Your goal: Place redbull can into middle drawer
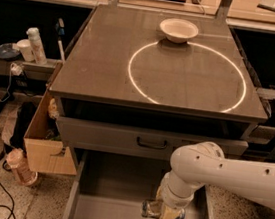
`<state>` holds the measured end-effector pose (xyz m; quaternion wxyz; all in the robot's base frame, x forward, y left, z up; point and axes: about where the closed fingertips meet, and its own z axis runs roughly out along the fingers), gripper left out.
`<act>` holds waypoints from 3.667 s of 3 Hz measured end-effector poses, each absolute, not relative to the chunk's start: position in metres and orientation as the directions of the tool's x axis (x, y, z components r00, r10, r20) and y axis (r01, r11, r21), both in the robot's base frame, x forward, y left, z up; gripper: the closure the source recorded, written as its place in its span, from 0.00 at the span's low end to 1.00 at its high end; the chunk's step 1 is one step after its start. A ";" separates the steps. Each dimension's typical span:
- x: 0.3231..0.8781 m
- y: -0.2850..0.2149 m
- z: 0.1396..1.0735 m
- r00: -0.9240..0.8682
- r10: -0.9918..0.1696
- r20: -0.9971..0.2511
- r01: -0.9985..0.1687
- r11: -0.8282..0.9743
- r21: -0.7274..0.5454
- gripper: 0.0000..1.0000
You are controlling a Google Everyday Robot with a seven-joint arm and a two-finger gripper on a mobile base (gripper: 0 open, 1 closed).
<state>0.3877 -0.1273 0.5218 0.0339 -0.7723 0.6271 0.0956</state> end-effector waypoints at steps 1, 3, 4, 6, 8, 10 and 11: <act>0.386 -0.129 0.515 0.177 -0.975 -0.138 -0.981 -0.186 0.053 1.00; 0.387 -0.128 0.490 0.093 -0.995 -0.031 -0.995 -0.094 0.039 1.00; 0.387 -0.128 0.490 0.093 -0.995 -0.031 -0.995 -0.094 0.039 1.00; 0.387 -0.128 0.460 0.085 -0.996 -0.001 -0.992 -0.085 0.089 1.00; 0.385 -0.128 0.444 0.084 -0.996 0.008 -0.988 -0.082 0.128 1.00; 0.385 -0.128 0.444 0.084 -0.996 0.008 -0.988 -0.082 0.128 0.50; 0.385 -0.128 0.443 0.084 -0.996 0.008 -0.988 -0.082 0.128 0.27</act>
Offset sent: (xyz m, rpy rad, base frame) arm -0.0011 0.0003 -0.0284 -0.1659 -0.0645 -0.1251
